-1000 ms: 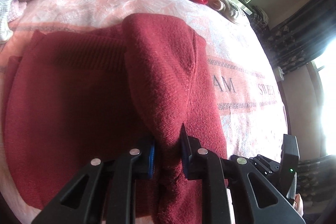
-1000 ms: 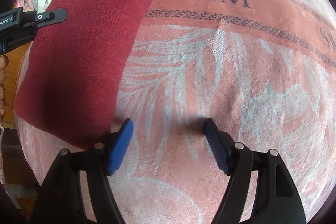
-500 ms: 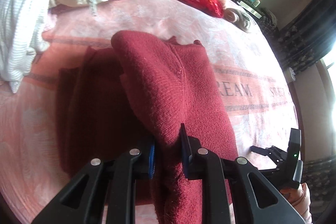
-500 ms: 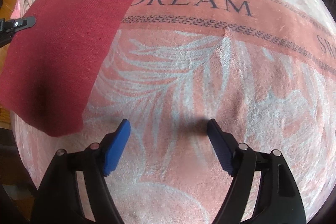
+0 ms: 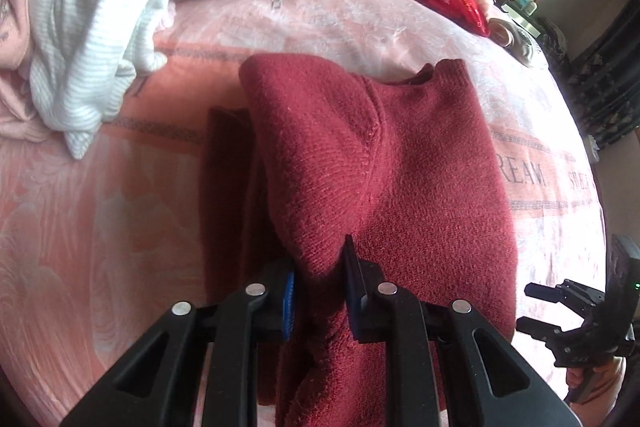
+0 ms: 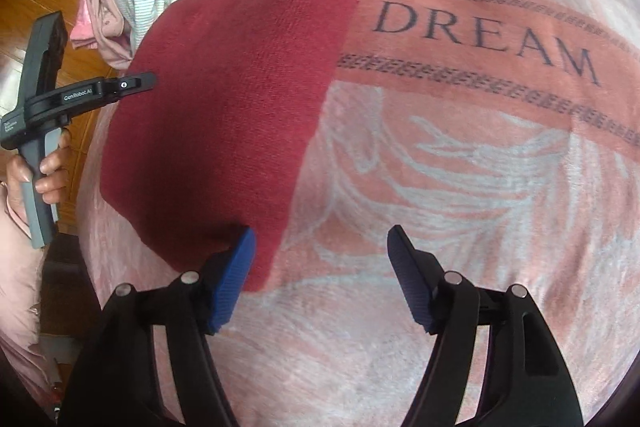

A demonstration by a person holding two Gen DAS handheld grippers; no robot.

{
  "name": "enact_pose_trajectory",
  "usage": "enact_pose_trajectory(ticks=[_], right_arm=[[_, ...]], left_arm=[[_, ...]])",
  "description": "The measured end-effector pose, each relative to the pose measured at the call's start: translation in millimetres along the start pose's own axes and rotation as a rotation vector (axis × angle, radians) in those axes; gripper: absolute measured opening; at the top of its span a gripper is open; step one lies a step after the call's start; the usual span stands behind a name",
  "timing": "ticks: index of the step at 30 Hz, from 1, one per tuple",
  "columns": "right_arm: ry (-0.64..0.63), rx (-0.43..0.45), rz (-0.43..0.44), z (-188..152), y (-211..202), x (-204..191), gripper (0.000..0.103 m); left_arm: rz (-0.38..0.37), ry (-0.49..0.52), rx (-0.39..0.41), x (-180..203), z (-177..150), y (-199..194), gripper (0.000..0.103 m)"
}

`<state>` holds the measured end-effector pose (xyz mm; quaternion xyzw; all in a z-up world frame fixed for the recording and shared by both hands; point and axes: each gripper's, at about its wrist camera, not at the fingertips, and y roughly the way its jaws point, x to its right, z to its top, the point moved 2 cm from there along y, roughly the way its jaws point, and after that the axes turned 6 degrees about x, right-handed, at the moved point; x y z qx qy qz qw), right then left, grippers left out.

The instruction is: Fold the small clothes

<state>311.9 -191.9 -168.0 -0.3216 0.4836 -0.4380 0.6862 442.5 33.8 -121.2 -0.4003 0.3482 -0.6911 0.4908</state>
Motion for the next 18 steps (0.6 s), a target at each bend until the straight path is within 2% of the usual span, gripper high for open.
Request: enact_pose_trajectory(ticks=[7, 12, 18], right_arm=[[0.039, -0.046, 0.031, 17.0, 34.2, -16.4, 0.067], [-0.007, -0.002, 0.015, 15.3, 15.0, -32.0, 0.063], [0.001, -0.015, 0.106, 16.1, 13.8, -47.1, 0.065]], left_arm=[[0.027, 0.014, -0.005, -13.3, -2.7, 12.2, 0.023], [0.016, 0.018, 0.003, -17.1, -4.2, 10.5, 0.023], [0.009, 0.025, 0.007, -19.6, -6.9, 12.9, 0.025]])
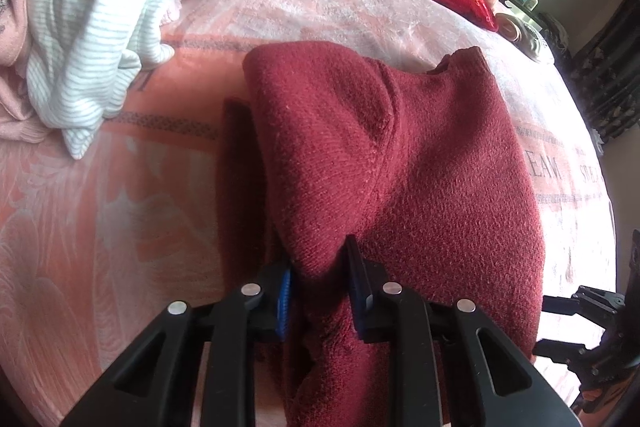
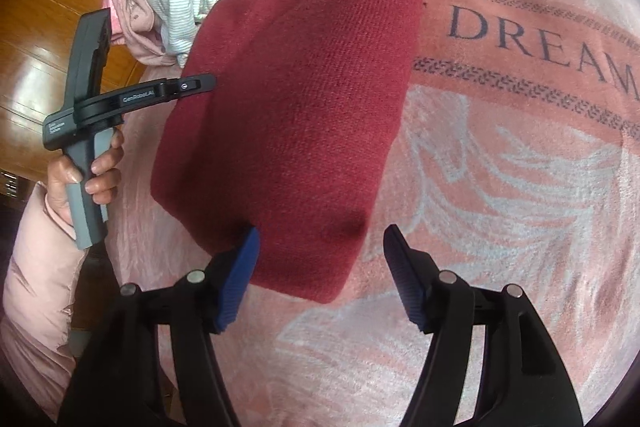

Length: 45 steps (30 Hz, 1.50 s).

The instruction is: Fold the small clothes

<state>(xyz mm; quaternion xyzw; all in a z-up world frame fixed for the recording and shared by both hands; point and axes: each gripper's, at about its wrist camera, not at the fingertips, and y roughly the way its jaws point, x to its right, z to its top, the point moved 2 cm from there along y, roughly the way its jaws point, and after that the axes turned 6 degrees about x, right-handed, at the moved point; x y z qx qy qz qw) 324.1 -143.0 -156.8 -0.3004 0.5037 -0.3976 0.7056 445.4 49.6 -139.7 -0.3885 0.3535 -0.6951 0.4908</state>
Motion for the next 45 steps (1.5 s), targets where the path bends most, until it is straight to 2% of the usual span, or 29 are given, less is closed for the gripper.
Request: enact_pose_trajectory(ticks=[6, 8, 9, 10, 11, 13, 16, 21, 22, 23, 26, 29, 33, 39, 40, 41, 42, 45], right_arm=[[0.056, -0.055, 0.021, 3.7, 33.8, 4.2, 0.062], [0.05, -0.054, 0.015, 3.7, 37.7, 4.0, 0.049], [0.037, -0.047, 0.01, 1.2, 33.8, 2.6, 0.045], [0.017, -0.034, 0.007, 1.1, 29.1, -0.3, 0.035], [-0.004, -0.018, -0.001, 0.1, 22.6, -2.9, 0.03], [-0.034, 0.005, -0.021, -6.4, 10.7, -5.4, 0.029], [-0.04, -0.018, -0.09, -9.5, 26.2, -2.5, 0.028], [-0.05, -0.009, -0.141, -6.7, 31.8, -6.3, 0.03], [-0.058, -0.005, -0.153, -7.4, 31.3, -8.3, 0.031], [-0.068, 0.0, -0.168, -7.6, 33.6, -12.5, 0.032], [-0.083, 0.014, -0.194, -12.5, 32.2, -21.0, 0.034], [-0.082, 0.021, -0.2, -15.8, 29.1, -17.1, 0.035], [-0.094, 0.036, -0.219, -19.3, 29.1, -18.3, 0.035], [-0.108, 0.051, -0.235, -21.0, 29.8, -19.0, 0.036], [-0.106, 0.052, -0.232, -21.1, 29.8, -18.4, 0.036], [-0.109, 0.053, -0.231, -21.4, 29.8, -18.3, 0.036], [-0.112, 0.054, -0.231, -21.3, 29.4, -17.8, 0.036], [-0.115, 0.058, -0.229, -21.5, 29.0, -17.2, 0.037]], left_arm=[[-0.023, -0.039, 0.004, -12.5, -4.1, 5.9, 0.03], [-0.026, -0.051, 0.002, -14.5, -6.0, 7.9, 0.032], [-0.025, -0.055, 0.005, -14.8, -6.4, 7.6, 0.032], [-0.022, -0.059, 0.008, -14.2, -6.8, 6.8, 0.032], [-0.015, -0.057, 0.013, -13.1, -7.1, 5.5, 0.032], [-0.002, -0.042, 0.025, -11.1, -8.7, 4.5, 0.032], [-0.005, -0.051, 0.025, -12.2, -11.8, 8.8, 0.035], [0.0, -0.071, 0.037, -12.1, -13.8, 9.4, 0.038], [0.014, -0.071, 0.042, -11.2, -14.8, 5.3, 0.045], [0.037, -0.072, 0.048, -11.1, -16.4, 0.8, 0.056], [0.043, -0.096, 0.074, -14.7, -28.4, -20.6, 0.059], [0.067, -0.113, 0.067, -20.8, -48.9, -37.5, 0.071], [0.059, -0.091, 0.036, -17.3, -79.0, -48.5, 0.071], [0.021, -0.079, -0.006, -5.3, -92.0, -39.1, 0.069], [0.016, -0.084, -0.013, -4.8, -93.3, -36.1, 0.062], [0.003, -0.09, -0.022, -4.2, -94.3, -33.6, 0.048], [-0.012, -0.098, -0.039, -3.7, -94.5, -29.9, 0.044], [0.009, -0.092, -0.035, -3.5, -95.1, -28.6, 0.032]])
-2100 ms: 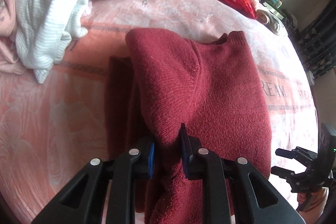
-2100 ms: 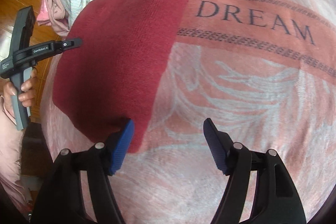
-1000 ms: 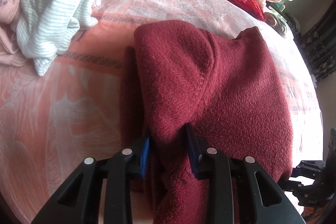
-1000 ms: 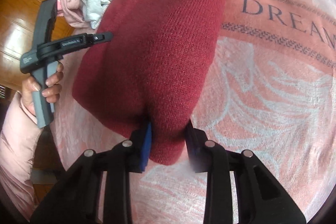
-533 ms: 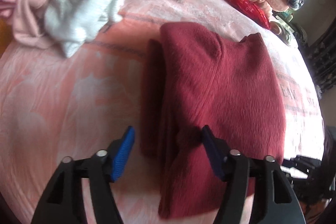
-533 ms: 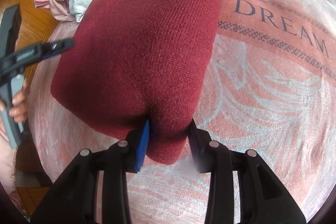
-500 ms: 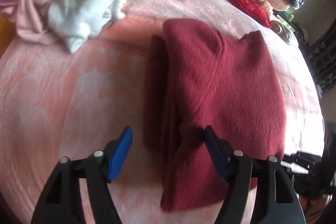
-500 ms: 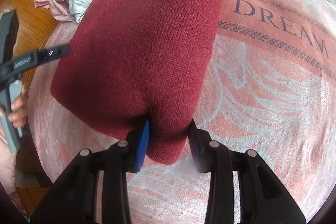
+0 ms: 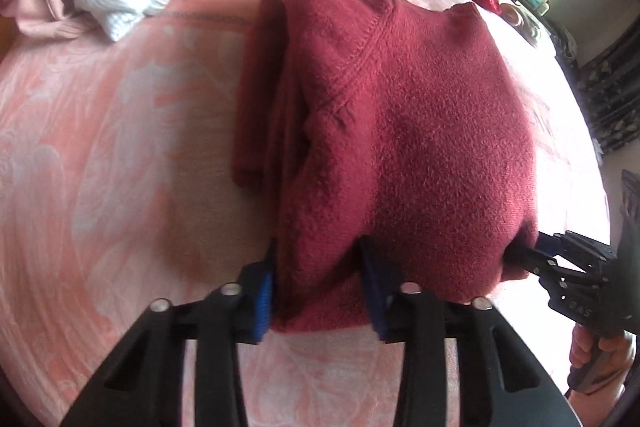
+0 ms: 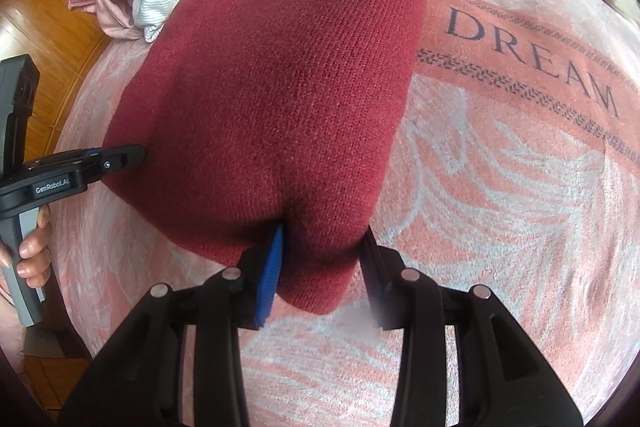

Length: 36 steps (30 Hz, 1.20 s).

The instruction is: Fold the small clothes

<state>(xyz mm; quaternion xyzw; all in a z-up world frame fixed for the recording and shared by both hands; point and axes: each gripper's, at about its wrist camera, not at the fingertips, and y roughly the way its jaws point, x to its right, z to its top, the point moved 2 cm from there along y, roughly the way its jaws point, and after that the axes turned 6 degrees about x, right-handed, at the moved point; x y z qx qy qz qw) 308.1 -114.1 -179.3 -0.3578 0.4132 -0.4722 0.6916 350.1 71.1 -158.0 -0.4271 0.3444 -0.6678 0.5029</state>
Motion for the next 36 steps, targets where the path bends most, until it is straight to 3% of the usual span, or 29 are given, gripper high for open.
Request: enact_pose_trajectory(ticks=[2, 5, 12, 21, 24, 25, 29, 31, 36], right_arm=[[0.002, 0.004, 0.003, -0.8, -0.5, 0.8, 0.037], [0.002, 0.008, 0.008, -2.0, -1.5, 2.5, 0.037], [0.005, 0.01, 0.021, -2.5, -3.3, 4.3, 0.038], [0.022, -0.028, 0.048, 0.5, 7.0, 8.9, 0.046], [0.033, -0.051, 0.083, 5.8, 2.4, 11.8, 0.05], [0.033, -0.058, 0.112, 9.0, -3.2, 12.9, 0.055], [0.048, -0.029, 0.155, 30.2, -28.8, 24.3, 0.064], [0.069, -0.02, 0.147, 46.0, -35.8, 32.9, 0.065], [0.133, -0.002, 0.153, 88.2, -33.1, 52.8, 0.065]], left_arm=[[0.001, -0.006, 0.006, -0.8, 0.4, -2.4, 0.024], [-0.004, -0.004, 0.016, -2.7, -0.5, -7.5, 0.02], [-0.007, 0.006, 0.037, -4.6, 1.6, -18.0, 0.017], [0.042, 0.041, 0.032, -7.4, -1.6, 4.7, 0.018], [0.041, 0.061, 0.029, -5.9, 0.1, -0.9, 0.029], [0.055, 0.078, 0.032, -5.8, 2.2, -6.0, 0.04], [0.064, 0.062, 0.101, -15.0, 23.1, -33.5, 0.058], [0.063, 0.041, 0.152, -19.0, 44.8, -42.3, 0.06], [0.074, 0.022, 0.148, -11.9, 108.6, -19.0, 0.061]])
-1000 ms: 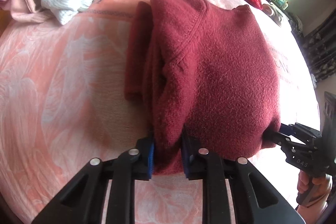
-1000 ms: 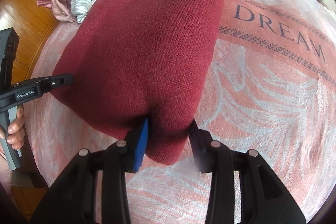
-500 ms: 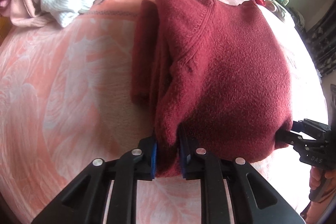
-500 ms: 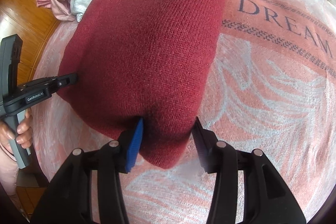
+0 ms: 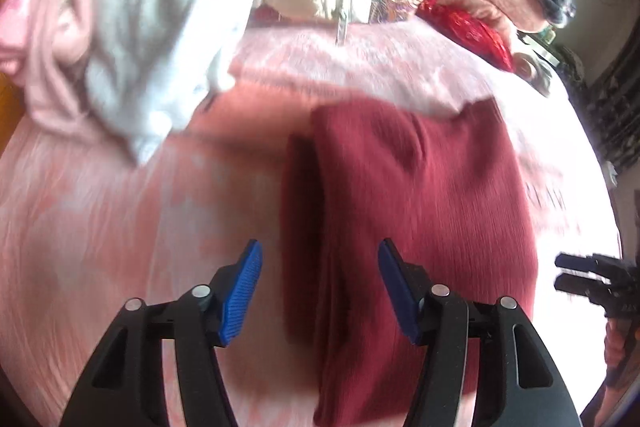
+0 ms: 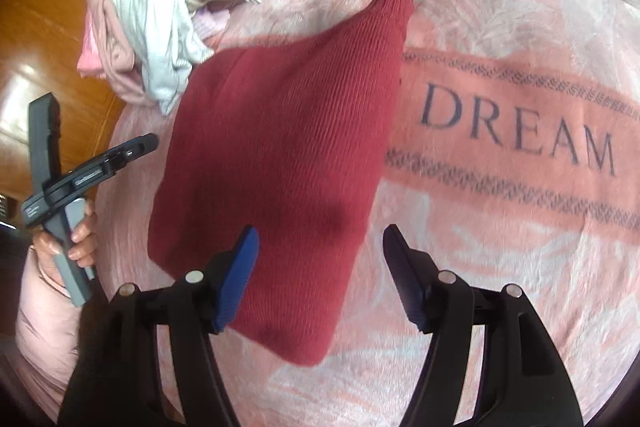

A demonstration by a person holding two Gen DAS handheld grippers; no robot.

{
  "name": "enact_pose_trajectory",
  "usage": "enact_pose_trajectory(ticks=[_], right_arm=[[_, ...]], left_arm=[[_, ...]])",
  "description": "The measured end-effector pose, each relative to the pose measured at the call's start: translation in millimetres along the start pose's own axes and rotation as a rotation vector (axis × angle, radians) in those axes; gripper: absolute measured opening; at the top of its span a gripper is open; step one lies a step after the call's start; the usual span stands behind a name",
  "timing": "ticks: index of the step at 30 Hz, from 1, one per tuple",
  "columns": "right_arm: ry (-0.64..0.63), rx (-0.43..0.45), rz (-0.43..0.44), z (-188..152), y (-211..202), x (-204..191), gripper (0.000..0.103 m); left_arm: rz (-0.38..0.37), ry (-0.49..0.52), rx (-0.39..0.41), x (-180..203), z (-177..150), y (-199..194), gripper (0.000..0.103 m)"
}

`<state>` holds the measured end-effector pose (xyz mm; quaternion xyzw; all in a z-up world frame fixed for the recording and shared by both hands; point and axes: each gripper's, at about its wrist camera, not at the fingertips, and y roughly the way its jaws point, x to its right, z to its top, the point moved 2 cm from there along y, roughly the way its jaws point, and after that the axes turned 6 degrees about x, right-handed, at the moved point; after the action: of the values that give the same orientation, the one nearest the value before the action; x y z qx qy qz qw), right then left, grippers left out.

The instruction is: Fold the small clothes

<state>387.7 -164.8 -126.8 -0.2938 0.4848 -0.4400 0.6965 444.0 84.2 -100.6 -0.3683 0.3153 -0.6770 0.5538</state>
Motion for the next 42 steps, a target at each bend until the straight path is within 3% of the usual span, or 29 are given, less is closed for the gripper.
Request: enact_pose_trajectory(ticks=[2, 4, 6, 7, 8, 10, 11, 17, 22, 27, 28, 30, 32, 33, 36, 42], right_arm=[[0.009, 0.003, -0.014, 13.6, 5.0, 5.1, 0.065], [0.014, -0.001, -0.012, 25.9, 15.3, 6.5, 0.065], [0.027, -0.002, -0.004, 34.5, 25.3, 5.9, 0.065], [0.023, -0.007, -0.006, 39.5, 28.7, 6.8, 0.065], [0.017, -0.007, -0.016, 42.2, 32.5, 6.3, 0.065], [0.003, -0.001, -0.031, 45.2, 36.8, 6.9, 0.065], [-0.002, -0.001, -0.029, 44.9, 40.0, 6.4, 0.065], [-0.055, 0.013, -0.055, 42.1, 43.4, -0.2, 0.065], [-0.012, -0.001, -0.037, 44.0, 53.7, 2.2, 0.065], [-0.016, -0.013, -0.052, 43.9, 59.0, 2.3, 0.065], [-0.014, -0.011, -0.05, 43.7, 56.0, 2.7, 0.065], [-0.024, -0.006, -0.045, 42.2, 47.6, 2.5, 0.065], [-0.043, -0.001, -0.052, 39.9, 37.5, 2.1, 0.066], [-0.046, 0.001, -0.063, 38.9, 33.3, 2.4, 0.067], [-0.041, 0.002, -0.051, 34.2, 23.6, 2.9, 0.071], [-0.037, -0.027, -0.043, 28.6, 29.9, -0.8, 0.076]], left_arm=[[0.001, -0.048, -0.009, -1.0, 18.9, 20.1, 0.061], [-0.045, -0.077, -0.067, -0.9, 24.2, 41.9, 0.061], [-0.024, -0.076, -0.076, 1.7, 24.7, 55.5, 0.06], [-0.022, -0.066, -0.077, 3.9, 23.4, 58.4, 0.053], [-0.032, -0.06, -0.077, 6.8, 22.4, 61.3, 0.035], [-0.042, -0.07, -0.068, 9.0, 21.9, 61.2, 0.014], [-0.032, -0.057, -0.05, 10.8, 22.7, 58.1, 0.01], [-0.035, -0.075, 0.008, -8.7, 25.2, 38.5, 0.009], [0.018, -0.082, -0.053, -20.7, 12.9, 70.2, 0.009], [0.107, 0.011, -0.024, -1.5, 4.8, 75.4, 0.01], [0.095, 0.007, -0.022, -1.9, 5.3, 71.2, 0.011], [0.062, -0.021, -0.016, -5.4, 7.4, 58.8, 0.026], [0.037, -0.064, -0.009, -13.3, 5.4, 42.2, 0.082], [0.002, -0.083, -0.007, -15.8, 3.0, 35.3, 0.088], [-0.079, -0.102, -0.034, -17.2, -7.6, 21.4, 0.087], [-0.125, -0.087, -0.125, -12.8, -25.4, 32.6, 0.09]])
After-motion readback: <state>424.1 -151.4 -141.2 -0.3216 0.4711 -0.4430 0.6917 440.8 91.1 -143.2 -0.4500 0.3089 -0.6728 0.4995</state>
